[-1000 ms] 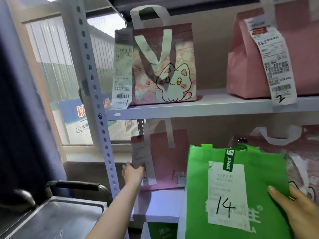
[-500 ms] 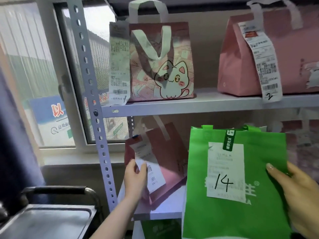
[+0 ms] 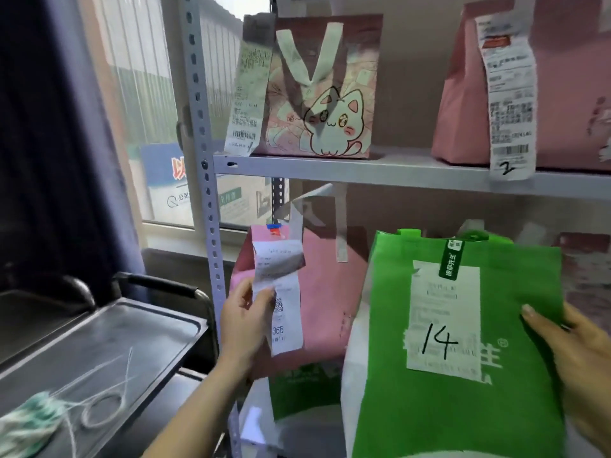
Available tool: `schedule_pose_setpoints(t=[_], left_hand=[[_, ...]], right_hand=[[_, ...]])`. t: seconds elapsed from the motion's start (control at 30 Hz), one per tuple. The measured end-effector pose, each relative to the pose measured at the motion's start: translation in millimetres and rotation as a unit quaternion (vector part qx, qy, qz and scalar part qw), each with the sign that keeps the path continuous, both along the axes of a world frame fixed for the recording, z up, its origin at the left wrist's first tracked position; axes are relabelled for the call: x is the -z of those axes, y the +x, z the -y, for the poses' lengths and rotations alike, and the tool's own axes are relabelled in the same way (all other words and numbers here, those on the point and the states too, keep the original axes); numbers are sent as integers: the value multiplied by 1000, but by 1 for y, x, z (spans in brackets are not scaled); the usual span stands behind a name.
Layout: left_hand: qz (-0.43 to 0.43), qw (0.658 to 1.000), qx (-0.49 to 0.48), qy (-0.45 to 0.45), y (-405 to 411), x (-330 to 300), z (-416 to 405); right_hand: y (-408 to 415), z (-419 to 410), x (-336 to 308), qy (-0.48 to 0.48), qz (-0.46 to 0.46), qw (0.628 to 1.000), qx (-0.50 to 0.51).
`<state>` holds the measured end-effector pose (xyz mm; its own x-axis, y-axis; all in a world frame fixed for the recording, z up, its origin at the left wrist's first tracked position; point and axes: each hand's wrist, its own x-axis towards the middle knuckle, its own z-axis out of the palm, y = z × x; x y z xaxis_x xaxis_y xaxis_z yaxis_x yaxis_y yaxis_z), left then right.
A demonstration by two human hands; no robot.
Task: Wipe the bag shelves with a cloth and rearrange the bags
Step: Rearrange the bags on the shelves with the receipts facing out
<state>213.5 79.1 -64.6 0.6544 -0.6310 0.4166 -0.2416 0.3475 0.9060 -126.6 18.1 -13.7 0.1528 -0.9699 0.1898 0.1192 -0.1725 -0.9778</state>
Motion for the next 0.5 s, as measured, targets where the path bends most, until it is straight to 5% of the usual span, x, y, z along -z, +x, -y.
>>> schedule_pose_setpoints(t=[0.5], left_hand=[[-84, 982, -161, -54, 25, -24, -153]], right_hand=[[2, 26, -8, -21, 71, 997, -28]])
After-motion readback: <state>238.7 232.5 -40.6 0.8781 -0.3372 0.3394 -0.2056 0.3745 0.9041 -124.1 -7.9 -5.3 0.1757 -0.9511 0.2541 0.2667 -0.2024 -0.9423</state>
